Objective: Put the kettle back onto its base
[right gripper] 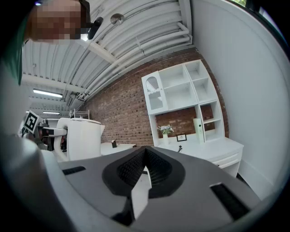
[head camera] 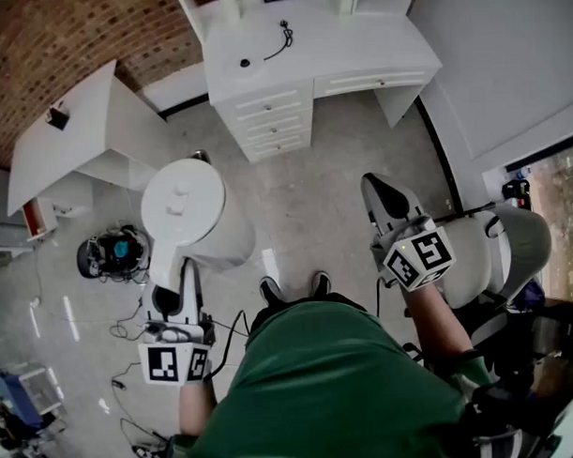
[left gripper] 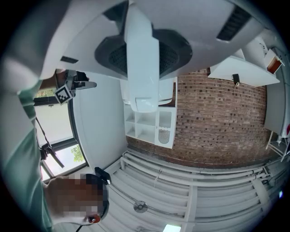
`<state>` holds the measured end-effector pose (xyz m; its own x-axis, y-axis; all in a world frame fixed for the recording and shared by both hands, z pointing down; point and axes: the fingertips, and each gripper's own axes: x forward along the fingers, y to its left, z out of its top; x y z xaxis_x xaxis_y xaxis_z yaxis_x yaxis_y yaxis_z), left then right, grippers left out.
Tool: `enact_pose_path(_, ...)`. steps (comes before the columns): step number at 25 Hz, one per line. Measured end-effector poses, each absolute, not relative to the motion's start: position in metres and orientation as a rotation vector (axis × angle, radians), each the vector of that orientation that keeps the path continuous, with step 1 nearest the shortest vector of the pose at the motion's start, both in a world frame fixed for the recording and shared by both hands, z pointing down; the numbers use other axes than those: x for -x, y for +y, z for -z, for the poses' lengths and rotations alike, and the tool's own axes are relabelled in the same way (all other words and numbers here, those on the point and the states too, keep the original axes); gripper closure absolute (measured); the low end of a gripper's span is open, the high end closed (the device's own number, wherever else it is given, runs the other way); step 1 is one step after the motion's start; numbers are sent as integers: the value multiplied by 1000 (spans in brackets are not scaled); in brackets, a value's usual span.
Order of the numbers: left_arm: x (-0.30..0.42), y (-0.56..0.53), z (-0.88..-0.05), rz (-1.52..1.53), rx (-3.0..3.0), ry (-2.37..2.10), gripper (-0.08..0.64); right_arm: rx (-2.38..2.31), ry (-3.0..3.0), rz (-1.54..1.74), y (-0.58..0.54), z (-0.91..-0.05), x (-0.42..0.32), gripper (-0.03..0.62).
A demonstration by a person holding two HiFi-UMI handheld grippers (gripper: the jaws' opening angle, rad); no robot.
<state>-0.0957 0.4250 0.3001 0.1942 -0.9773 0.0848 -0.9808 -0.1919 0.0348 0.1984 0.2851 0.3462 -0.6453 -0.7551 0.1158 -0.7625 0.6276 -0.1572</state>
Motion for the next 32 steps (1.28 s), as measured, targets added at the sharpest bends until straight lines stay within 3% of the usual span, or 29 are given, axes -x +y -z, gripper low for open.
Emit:
enact_pose_path(18, 166, 441, -284, 3, -2490, -1897, 443, -1566, -2706, -320, 347, -334, -175, 569)
enact_pose_path(32, 246, 417, -286, 78, -2589, -1850, 443, -1663, -2614, -229, 358, -316, -107, 569)
